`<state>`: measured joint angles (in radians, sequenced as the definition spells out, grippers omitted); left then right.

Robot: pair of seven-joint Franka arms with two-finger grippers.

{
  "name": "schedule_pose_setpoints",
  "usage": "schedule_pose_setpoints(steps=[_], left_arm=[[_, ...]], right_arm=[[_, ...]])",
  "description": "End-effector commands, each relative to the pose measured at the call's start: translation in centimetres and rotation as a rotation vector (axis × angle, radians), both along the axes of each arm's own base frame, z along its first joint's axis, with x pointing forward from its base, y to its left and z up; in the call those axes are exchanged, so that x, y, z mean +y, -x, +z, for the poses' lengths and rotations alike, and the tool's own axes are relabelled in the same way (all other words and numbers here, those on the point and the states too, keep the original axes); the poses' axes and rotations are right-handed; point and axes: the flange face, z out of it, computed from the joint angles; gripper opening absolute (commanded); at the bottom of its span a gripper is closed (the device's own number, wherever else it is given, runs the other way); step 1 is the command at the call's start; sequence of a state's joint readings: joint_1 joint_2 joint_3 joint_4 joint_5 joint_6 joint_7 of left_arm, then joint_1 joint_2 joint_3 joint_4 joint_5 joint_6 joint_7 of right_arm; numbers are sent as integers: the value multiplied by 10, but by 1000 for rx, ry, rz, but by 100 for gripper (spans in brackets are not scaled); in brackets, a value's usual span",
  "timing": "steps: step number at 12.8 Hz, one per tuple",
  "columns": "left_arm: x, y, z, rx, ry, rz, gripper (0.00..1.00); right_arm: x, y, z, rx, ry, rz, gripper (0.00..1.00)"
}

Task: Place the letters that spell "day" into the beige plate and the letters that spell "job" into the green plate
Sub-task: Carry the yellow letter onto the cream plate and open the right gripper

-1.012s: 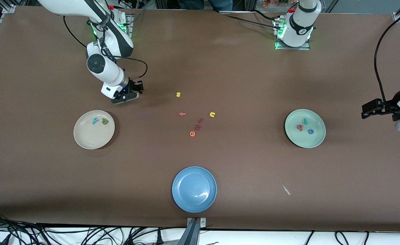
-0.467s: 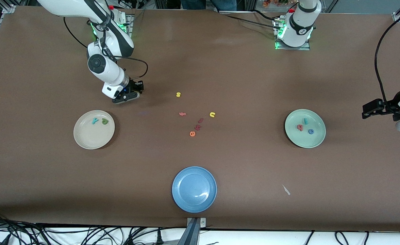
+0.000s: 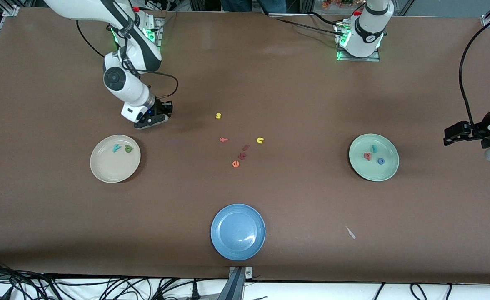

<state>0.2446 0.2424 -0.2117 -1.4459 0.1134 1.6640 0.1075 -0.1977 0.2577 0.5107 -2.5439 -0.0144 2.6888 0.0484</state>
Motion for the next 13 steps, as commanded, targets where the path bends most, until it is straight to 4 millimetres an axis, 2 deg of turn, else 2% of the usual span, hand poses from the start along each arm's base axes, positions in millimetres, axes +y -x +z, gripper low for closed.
schedule_pose_setpoints(steps=[1,4,6,8,11,13], left_arm=[[2,3,3,-4,29,-16,100],[1,2,2,-3,30,-16,100],[1,2,2,-3,30,-17,100],[2,2,2,-1,29,-16,100],[1,2,2,-1,30,-20,100],[1,2,2,-1,30,-19,100]], right_arm=[[-9,-21,58,-3,72,45,8],[-30,-49,102,-11,88,36,8],[-64,-78,123,-48,77,15,9],[-102,-110,137,-88,62,24,9],[-137,-138,117,-77,45,38,9],[-153,-154,101,-66,37,34,11]])
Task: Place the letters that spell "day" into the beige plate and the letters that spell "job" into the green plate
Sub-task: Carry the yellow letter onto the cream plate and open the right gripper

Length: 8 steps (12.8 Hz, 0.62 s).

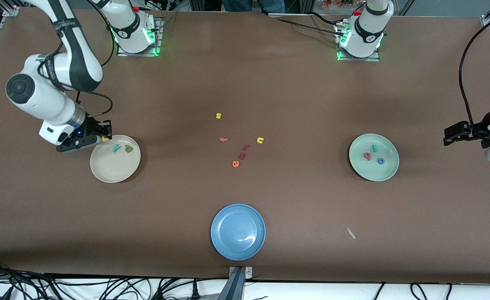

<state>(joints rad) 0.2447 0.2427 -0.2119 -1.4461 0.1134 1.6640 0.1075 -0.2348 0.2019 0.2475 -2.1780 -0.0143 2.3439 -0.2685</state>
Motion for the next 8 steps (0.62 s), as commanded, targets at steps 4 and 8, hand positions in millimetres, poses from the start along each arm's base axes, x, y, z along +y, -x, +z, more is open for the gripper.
schedule_pose_setpoints(steps=[4,8], left_arm=[[1,2,2,-1,30,-20,100],[1,3,2,0,30,-20,100]], right_arm=[[-14,-49,-21,-3,-28,7,59],[-25,-58,-3,-39,-17,-6,92]])
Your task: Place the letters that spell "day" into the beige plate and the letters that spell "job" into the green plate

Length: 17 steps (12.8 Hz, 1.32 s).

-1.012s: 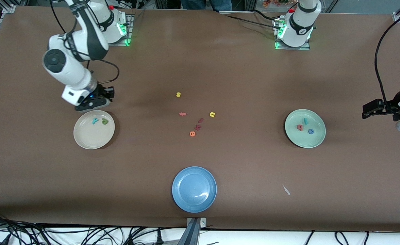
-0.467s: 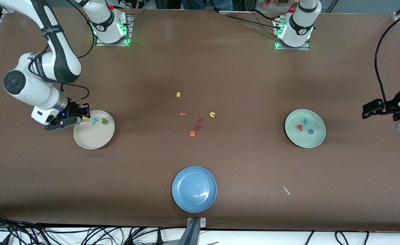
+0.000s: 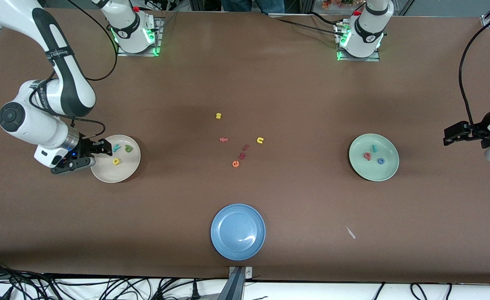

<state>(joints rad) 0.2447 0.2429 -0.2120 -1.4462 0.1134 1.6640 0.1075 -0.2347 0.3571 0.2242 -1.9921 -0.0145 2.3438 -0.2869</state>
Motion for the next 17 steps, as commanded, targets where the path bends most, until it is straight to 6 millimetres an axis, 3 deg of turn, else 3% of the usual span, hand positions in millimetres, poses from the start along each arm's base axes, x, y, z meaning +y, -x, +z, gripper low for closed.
schedule_pose_setpoints(steps=[1,5,9,13,14,17], left_arm=[[2,3,2,0,29,-19,100],[2,3,2,0,29,-19,100],[3,3,2,1,29,-17,100],[3,3,2,1,29,-17,100],[3,3,2,1,30,-17,100],[4,3,2,2,29,-19,100]], right_arm=[[-7,-5,17,-19,15,15,98],[-2,11,91,-18,15,-41,99],[7,35,193,-15,-16,-105,98],[50,39,278,0,-12,-181,99],[57,38,290,-5,1,-169,99],[62,41,286,28,37,-151,99]])
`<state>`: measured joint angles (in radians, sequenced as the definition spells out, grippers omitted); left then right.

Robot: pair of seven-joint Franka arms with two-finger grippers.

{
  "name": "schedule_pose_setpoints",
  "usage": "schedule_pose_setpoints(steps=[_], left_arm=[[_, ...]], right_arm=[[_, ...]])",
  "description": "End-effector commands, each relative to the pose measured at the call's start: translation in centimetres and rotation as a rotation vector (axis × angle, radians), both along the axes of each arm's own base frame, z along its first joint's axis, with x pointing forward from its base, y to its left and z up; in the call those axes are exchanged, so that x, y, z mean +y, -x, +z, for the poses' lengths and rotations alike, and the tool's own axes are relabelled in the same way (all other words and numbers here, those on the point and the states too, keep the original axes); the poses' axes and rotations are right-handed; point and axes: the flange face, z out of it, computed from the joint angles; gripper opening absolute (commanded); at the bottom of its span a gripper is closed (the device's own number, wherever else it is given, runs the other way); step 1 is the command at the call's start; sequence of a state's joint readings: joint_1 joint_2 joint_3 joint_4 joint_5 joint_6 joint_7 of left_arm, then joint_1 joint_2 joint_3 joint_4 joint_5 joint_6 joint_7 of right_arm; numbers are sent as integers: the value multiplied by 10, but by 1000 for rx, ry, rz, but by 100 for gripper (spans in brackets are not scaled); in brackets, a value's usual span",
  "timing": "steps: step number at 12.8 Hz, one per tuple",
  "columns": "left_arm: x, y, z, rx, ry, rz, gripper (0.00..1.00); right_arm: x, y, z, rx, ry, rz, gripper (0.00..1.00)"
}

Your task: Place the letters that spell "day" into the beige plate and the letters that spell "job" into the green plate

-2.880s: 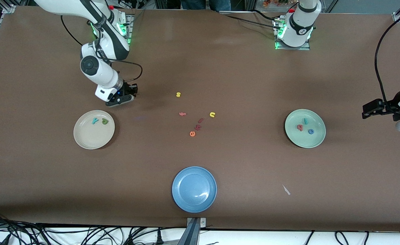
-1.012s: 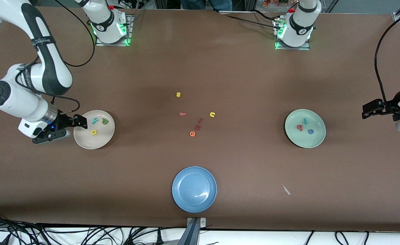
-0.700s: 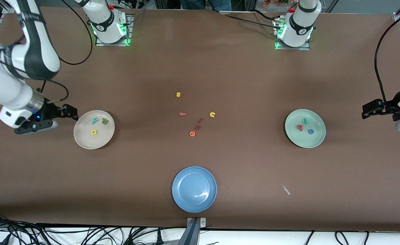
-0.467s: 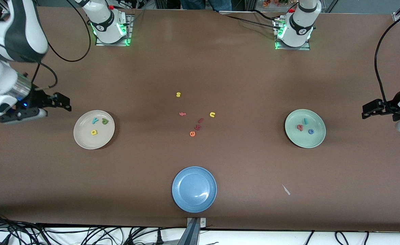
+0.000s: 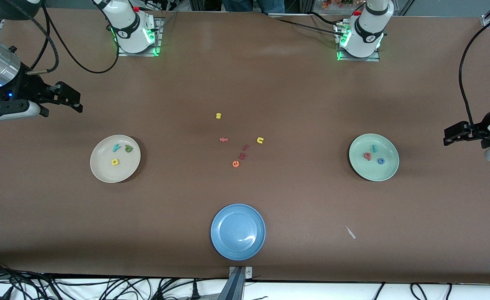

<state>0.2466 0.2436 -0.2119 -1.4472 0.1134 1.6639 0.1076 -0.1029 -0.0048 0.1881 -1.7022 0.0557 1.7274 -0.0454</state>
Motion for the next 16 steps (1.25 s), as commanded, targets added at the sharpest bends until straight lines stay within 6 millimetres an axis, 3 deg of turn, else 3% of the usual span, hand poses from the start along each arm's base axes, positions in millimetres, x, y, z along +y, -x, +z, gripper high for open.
schedule_pose_setpoints(steps=[1,7,16], left_arm=[[2,3,3,0,29,-22,100],[2,3,3,0,29,-20,100],[2,3,2,1,30,-20,100]], right_arm=[[-5,-8,-10,46,58,0,100],[2,-7,-2,44,74,18,100],[4,-6,-12,85,66,27,100]])
